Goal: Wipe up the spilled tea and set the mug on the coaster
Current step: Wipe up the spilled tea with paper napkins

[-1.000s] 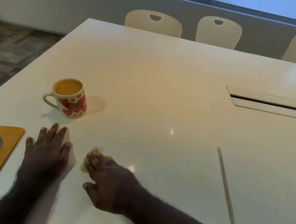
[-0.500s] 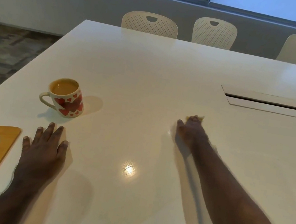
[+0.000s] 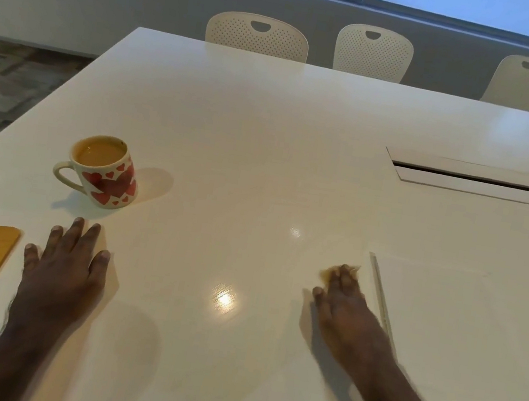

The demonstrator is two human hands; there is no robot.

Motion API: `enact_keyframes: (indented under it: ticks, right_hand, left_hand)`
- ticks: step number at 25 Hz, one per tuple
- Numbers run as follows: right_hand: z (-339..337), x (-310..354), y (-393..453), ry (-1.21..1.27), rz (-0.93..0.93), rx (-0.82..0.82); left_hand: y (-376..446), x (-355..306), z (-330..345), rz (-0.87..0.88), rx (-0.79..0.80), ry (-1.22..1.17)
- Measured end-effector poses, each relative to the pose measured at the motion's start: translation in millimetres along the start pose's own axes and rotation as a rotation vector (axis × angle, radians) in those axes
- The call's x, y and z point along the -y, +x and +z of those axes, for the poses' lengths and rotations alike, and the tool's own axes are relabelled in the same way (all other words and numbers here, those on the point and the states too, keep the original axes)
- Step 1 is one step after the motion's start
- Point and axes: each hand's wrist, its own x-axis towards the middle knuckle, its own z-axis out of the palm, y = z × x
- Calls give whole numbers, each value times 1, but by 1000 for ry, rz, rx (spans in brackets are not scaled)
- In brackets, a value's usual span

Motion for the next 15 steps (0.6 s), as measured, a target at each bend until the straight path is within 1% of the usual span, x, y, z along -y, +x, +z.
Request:
enact_keyframes:
  ticks: [2, 5, 7, 9, 11, 13, 15]
  right_hand:
    - [-9, 0, 29, 4, 120, 8]
    - [-11, 10, 43, 6, 136, 15]
    - [2, 17, 22, -3, 71, 22]
    - [26, 28, -19, 0, -74, 0]
    - [40, 33, -44, -6, -154, 64]
    - [34, 26, -21, 28, -109, 67]
    - [17, 19, 29, 39, 48, -14]
  left_hand:
    - [-1, -1, -2, 9, -1, 3]
    - [-1, -2, -2, 1, 0, 12]
    - [0, -2, -1, 0, 3, 11]
    - [1, 0, 0, -1, 1, 21]
    - [2, 0, 3, 1, -7, 47]
    - [2, 1, 4, -9, -21, 49]
    - [3, 1, 6, -20, -27, 38]
